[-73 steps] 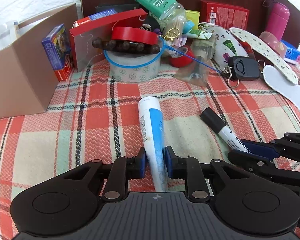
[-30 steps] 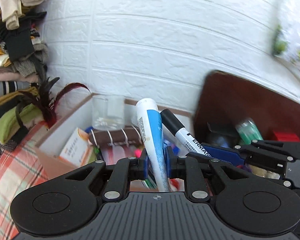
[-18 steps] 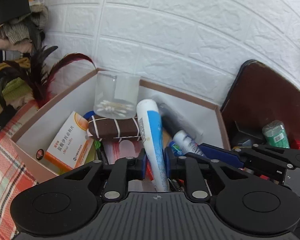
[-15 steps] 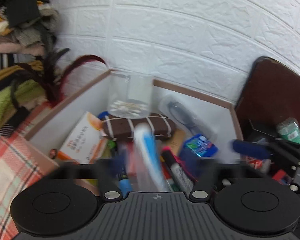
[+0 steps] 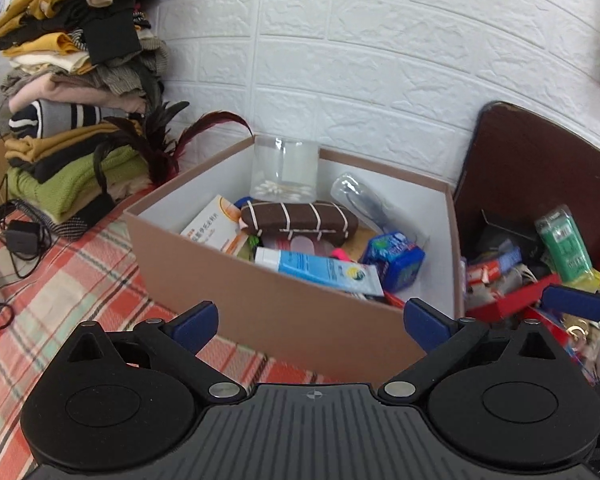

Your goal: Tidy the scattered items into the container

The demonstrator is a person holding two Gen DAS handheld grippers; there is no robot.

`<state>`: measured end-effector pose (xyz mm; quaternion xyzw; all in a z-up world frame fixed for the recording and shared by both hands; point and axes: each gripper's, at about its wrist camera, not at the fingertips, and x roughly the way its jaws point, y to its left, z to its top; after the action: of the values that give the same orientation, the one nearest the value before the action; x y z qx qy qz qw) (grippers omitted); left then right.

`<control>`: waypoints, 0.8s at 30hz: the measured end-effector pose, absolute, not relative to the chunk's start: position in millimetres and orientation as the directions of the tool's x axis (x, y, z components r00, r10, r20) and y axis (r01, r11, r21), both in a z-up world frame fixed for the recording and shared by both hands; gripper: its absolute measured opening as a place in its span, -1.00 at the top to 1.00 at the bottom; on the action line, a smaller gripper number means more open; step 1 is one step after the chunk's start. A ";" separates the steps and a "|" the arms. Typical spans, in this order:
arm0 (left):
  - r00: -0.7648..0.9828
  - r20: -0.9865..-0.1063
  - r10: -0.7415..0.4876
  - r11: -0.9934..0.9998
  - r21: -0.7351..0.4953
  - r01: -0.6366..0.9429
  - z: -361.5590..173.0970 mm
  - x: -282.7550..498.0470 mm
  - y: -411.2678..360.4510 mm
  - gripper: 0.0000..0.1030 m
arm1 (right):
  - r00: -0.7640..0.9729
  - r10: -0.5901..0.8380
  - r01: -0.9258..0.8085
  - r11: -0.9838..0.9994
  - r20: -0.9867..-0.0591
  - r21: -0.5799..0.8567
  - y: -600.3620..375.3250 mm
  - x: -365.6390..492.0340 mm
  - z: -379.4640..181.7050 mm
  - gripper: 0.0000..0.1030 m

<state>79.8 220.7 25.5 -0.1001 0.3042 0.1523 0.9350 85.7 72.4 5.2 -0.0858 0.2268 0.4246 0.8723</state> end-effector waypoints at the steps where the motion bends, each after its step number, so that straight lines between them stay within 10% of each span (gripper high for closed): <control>1: 0.767 -0.597 0.233 0.932 -0.089 -0.351 28.2 74.9 217.7 -1.00 | 0.538 0.699 -0.780 0.624 -0.472 0.035 70.5 81.8 8.0 -0.99; 24: 0.754 -0.570 0.326 0.928 0.040 -0.370 50.3 14.5 187.9 -1.00 | 0.572 0.646 -0.771 0.634 -0.505 -0.063 66.7 28.8 25.2 -0.99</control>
<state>14.5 187.9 50.3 -0.0376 0.2973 0.1860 0.9357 28.8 66.7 25.2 -0.1395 0.2242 0.4045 0.8756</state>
